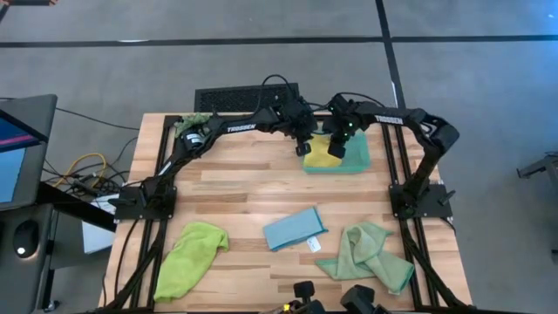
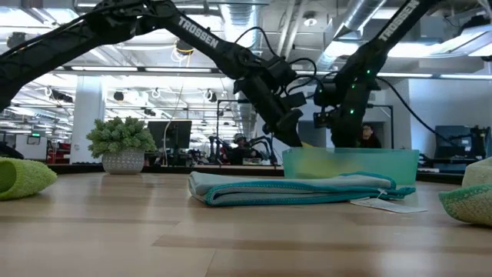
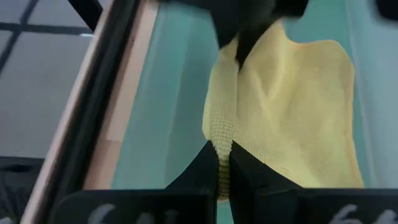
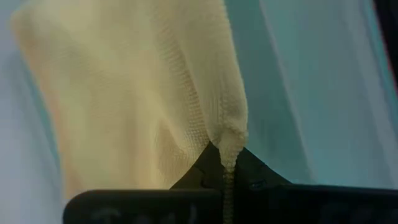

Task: Fold microfiber towels
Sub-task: Put the yellow microfiber cloth into the blue bin

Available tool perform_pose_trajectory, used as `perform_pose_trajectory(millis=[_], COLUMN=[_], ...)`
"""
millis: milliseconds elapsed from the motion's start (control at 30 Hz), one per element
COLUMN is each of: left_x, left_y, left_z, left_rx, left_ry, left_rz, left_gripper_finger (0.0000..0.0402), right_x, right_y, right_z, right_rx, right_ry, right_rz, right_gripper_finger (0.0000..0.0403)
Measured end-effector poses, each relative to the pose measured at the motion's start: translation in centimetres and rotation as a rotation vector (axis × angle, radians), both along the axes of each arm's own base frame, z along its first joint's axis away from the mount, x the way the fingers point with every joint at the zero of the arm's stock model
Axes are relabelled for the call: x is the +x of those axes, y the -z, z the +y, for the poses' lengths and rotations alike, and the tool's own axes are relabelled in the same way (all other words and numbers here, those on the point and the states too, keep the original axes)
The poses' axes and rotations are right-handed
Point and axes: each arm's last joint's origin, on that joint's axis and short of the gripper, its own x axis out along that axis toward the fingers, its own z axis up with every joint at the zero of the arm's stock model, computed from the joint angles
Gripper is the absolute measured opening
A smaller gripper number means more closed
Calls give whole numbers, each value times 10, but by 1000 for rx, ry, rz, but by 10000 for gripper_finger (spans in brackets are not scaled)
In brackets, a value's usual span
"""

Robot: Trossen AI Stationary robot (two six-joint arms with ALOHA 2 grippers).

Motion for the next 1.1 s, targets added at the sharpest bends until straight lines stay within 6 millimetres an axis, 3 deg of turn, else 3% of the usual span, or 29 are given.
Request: perform_pose_trajectory(millis=[267,467,633,767,967,1100], left_x=[-3,-4,0,-4,-20,-33], left_y=[1,-2,-20,-44,-75,-96], left_z=[1,-3,-4,-5,-5,-11], left_rx=[50,78,181,127,34,73], left_ry=[3,36,-51,-8,-6,-29], left_rz=[53,91,112,122,112,158], left_gripper_finger=[4,66,141,181,193,180], right_x=[5,0,-2,-1,-1,-3], right_y=[-3,-8,-11,-11,-12,-28], right_z=[-5,-3,-4,-5,-5,-1], right_rx=[-20,-13,-80,-93,-109,-181], right_ry=[-30,-17,0,28,50,61], right_rz=[3,52,102,108,124,121], right_gripper_finger=[28,67,93,119,191,238])
